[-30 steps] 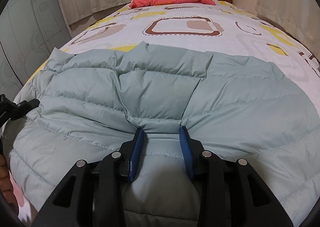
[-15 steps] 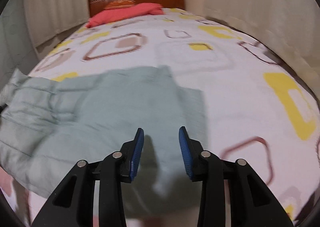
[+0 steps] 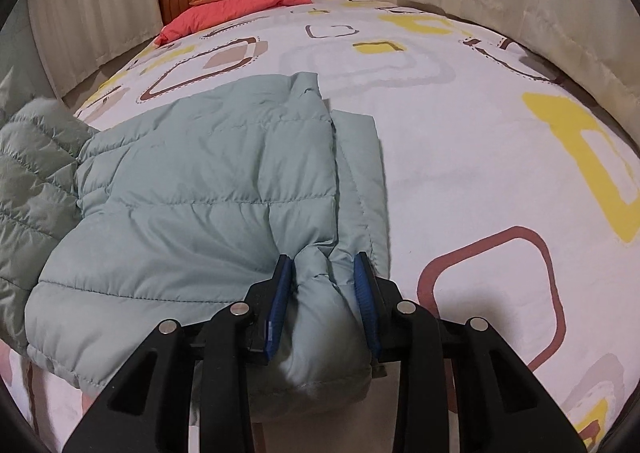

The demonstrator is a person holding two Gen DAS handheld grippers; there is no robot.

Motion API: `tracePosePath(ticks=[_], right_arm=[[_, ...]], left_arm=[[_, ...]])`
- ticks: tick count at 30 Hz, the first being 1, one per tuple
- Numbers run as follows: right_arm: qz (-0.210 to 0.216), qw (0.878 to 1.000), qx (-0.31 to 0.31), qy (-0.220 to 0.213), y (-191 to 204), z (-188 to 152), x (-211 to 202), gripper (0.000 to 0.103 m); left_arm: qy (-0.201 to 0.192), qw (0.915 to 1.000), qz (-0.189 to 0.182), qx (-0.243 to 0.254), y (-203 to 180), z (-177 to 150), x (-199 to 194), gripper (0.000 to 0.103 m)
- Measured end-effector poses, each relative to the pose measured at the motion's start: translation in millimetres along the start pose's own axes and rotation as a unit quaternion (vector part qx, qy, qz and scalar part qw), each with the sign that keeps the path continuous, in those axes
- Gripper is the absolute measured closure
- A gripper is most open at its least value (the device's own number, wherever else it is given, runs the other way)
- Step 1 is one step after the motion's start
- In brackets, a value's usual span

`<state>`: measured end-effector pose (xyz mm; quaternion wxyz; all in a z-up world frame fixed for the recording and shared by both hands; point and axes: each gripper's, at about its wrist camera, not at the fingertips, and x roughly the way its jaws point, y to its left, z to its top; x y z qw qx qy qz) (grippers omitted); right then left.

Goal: Fold large clothes

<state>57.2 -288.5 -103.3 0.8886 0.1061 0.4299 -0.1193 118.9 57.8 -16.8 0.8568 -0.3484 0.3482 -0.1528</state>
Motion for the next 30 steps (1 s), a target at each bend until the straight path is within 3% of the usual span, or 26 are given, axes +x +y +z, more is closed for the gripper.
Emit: tracePosePath(ticks=[8, 17, 30], right_arm=[[0.001, 1.0, -0.002, -0.002, -2.2, -0.6, 0.7, 0.07], [0.004, 1.0, -0.001, -0.003, -3.7, -1.4, 1.0, 0.07], [0.002, 1.0, -0.003, -0.004, -2.7, -2.4, 1.2, 0.07]], left_arm=[[0.036, 0.9978, -0.022, 0.052, -39.8, -26.4, 36.1, 0.084], [0.082, 0.9909, 0.001, 0.107, -58.4, -63.9, 85.9, 0.084], [0.085, 0.9741, 0.03, 0.207, -69.4, -109.3, 117.3, 0.084]])
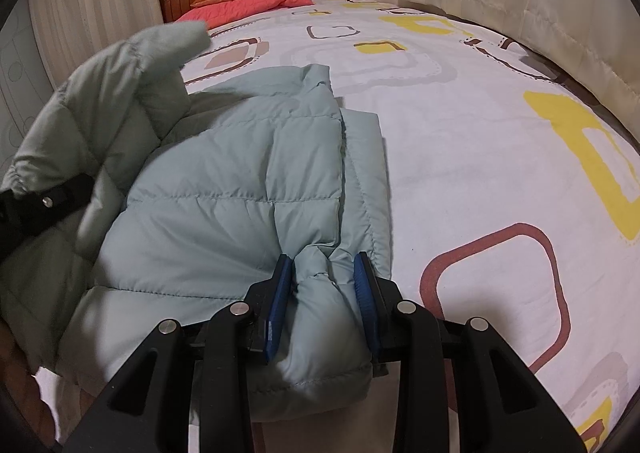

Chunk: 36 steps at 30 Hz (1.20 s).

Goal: Fold large clothes

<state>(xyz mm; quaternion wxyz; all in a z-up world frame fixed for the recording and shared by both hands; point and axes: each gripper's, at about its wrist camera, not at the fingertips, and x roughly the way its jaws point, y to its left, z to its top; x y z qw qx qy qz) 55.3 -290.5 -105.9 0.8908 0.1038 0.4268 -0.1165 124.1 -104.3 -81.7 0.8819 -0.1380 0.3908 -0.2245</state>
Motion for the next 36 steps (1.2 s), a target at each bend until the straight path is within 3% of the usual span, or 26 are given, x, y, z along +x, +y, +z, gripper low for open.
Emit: tracePosePath(ticks=[6, 16, 19, 21, 23, 31, 36], right_arm=[[-0.004, 1.0, -0.003, 0.0, 2.5, -0.5, 1.4, 0.07], [-0.006, 1.0, -0.003, 0.001, 5.1, -1.1, 0.2, 0.069], [-0.002, 1.0, 0.005, 0.001, 2.8, -0.8, -1.0, 0.069], [0.002, 1.0, 0.011, 0.002, -0.9, 0.7, -2.7, 0.069], [0.007, 1.0, 0.022, 0.005, -5.4, 2.4, -4.8, 0.069], [0.014, 0.999, 0.039, -0.001, -9.5, 7.4, -27.7, 0.068], [0.029, 0.999, 0.042, -0.018, -4.9, 17.4, -47.6, 0.068]], left_arm=[[0.005, 0.9993, 0.008, 0.036, -10.6, -10.3, 12.7, 0.084], [0.013, 0.9989, 0.006, 0.045, -16.1, -11.1, 16.9, 0.084], [0.01, 0.9986, 0.001, 0.052, -20.9, -10.4, 9.8, 0.073], [0.01, 0.9985, -0.009, 0.054, -23.8, -9.8, 3.0, 0.049], [0.004, 0.998, -0.024, 0.058, -31.1, -11.0, -9.4, 0.038], [-0.035, 0.9963, -0.072, 0.032, -28.1, -5.5, -77.0, 0.032], [-0.093, 0.993, -0.057, -0.046, 22.5, 14.7, -113.9, 0.025]])
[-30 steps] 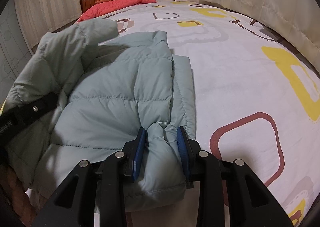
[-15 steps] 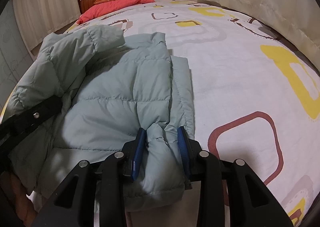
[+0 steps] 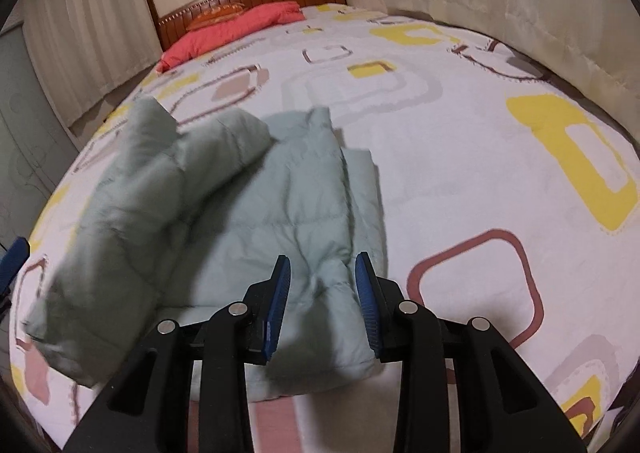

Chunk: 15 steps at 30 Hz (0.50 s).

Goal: Fold large clothes

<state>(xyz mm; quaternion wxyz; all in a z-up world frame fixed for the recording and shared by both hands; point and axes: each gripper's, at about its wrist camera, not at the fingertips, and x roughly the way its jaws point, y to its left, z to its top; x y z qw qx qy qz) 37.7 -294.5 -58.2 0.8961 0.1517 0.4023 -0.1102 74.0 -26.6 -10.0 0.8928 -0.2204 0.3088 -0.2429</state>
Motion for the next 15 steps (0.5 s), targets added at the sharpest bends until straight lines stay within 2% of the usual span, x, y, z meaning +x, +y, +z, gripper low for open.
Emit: tracePosePath(ticks=[4, 6, 9, 10, 12, 15], right_arm=[[0.033, 0.999, 0.013, -0.009, 9.2, 14.3, -11.1, 0.068], [0.056, 0.998, 0.02, -0.009, 18.4, 21.4, -12.4, 0.068], [0.1, 0.994, 0.038, 0.005, 32.6, 28.8, -7.1, 0.067], [0.115, 0.992, 0.047, 0.011, 37.0, 31.3, -3.5, 0.054], [0.133, 0.989, 0.062, 0.013, 42.5, 34.0, 0.0, 0.036], [0.16, 0.984, 0.083, 0.013, 50.8, 38.1, 6.6, 0.036]], left_arm=[[-0.014, 0.9934, 0.025, -0.111, 64.0, 16.5, -3.9, 0.025], [-0.015, 0.9851, 0.026, -0.169, 93.8, 14.4, -2.2, 0.025], [-0.017, 0.975, 0.027, -0.22, 119.8, 7.7, 2.9, 0.025], [-0.014, 0.9695, 0.021, -0.244, 129.8, 3.6, 6.2, 0.025], [-0.006, 0.959, 0.005, -0.283, 143.9, -3.8, 12.6, 0.025], [0.008, 0.9409, -0.02, -0.338, 158.3, -18.4, 26.7, 0.025]])
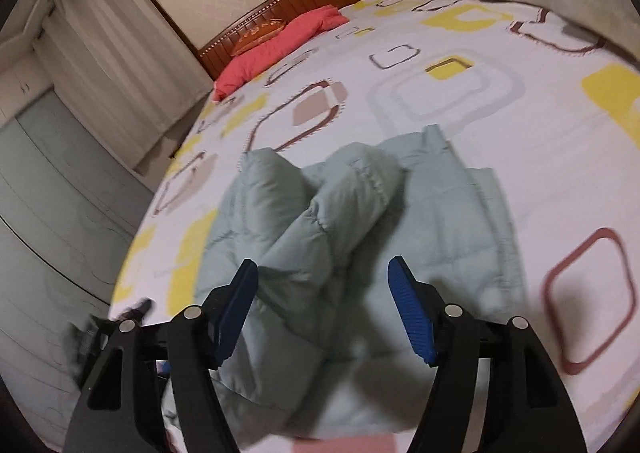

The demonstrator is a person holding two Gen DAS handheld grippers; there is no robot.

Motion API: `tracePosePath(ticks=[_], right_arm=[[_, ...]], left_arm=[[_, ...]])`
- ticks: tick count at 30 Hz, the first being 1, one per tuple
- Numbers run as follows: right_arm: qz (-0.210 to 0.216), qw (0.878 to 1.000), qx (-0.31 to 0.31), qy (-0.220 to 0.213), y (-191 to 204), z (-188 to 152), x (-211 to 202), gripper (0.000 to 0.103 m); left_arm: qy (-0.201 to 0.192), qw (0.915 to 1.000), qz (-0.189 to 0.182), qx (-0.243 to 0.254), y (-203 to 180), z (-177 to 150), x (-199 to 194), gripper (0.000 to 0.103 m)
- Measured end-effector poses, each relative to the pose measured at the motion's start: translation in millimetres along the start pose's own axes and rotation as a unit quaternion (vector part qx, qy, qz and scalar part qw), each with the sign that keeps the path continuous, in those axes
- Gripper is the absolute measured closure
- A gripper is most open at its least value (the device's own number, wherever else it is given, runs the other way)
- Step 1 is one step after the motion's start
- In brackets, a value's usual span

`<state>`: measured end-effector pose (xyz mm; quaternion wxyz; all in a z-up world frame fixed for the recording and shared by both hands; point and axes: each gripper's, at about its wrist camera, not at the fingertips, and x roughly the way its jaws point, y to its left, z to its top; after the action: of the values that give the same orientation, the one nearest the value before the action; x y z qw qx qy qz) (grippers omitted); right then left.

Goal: Fold large clothes

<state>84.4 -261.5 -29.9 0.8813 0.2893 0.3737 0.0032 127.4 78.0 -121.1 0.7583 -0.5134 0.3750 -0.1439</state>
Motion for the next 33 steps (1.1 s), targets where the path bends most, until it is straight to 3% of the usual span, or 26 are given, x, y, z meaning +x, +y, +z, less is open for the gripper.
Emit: tracePosePath(ticks=[5, 11, 12, 13, 14, 16, 22, 27, 29, 32, 33], right_arm=[[0.032, 0.999, 0.043, 0.006, -2.8, 4.2, 6.9, 0.034], [0.059, 0.994, 0.067, 0.056, -5.3, 1.7, 37.6, 0.031], [0.064, 0.994, 0.057, 0.071, -2.2, 0.2, 45.7, 0.038], [0.059, 0.994, 0.042, 0.079, 1.4, -1.2, 51.9, 0.069], [0.054, 0.995, 0.031, 0.083, 2.6, -1.0, 55.3, 0.08], [0.053, 0.996, 0.018, 0.071, 1.6, 4.6, 51.0, 0.089], [0.041, 0.999, 0.025, 0.018, -32.8, 25.4, 20.4, 0.09], [0.029, 0.997, 0.07, 0.028, -82.4, 23.9, 25.1, 0.09], [0.042, 0.994, 0.084, 0.046, -97.3, 22.8, 30.1, 0.088], [0.062, 0.991, 0.105, 0.057, -108.2, 22.8, 19.9, 0.078], [0.058, 0.992, 0.102, 0.053, -106.6, 23.1, 11.6, 0.066]], left_arm=[[0.018, 0.9985, -0.024, -0.046, 15.6, -6.9, 13.4, 0.025], [0.025, 0.9994, -0.022, -0.007, 8.1, -16.8, 17.6, 0.024], [0.026, 0.9994, -0.02, 0.0, 5.6, -19.3, 17.9, 0.024], [0.028, 0.9994, -0.021, 0.003, 4.3, -19.2, 17.5, 0.024], [0.031, 0.9993, -0.022, 0.002, 2.4, -19.2, 18.7, 0.024], [0.034, 0.999, -0.029, -0.002, -1.0, -17.6, 20.1, 0.024], [0.052, 0.9979, -0.037, 0.006, -17.8, -28.4, 31.2, 0.021], [0.076, 0.9962, -0.027, 0.034, -33.3, -46.9, 53.6, 0.021], [0.088, 0.995, -0.023, 0.041, -34.7, -53.8, 57.5, 0.021], [0.087, 0.9944, -0.023, 0.055, -38.6, -59.0, 56.1, 0.021], [0.083, 0.9941, -0.025, 0.065, -40.3, -60.7, 52.1, 0.021]])
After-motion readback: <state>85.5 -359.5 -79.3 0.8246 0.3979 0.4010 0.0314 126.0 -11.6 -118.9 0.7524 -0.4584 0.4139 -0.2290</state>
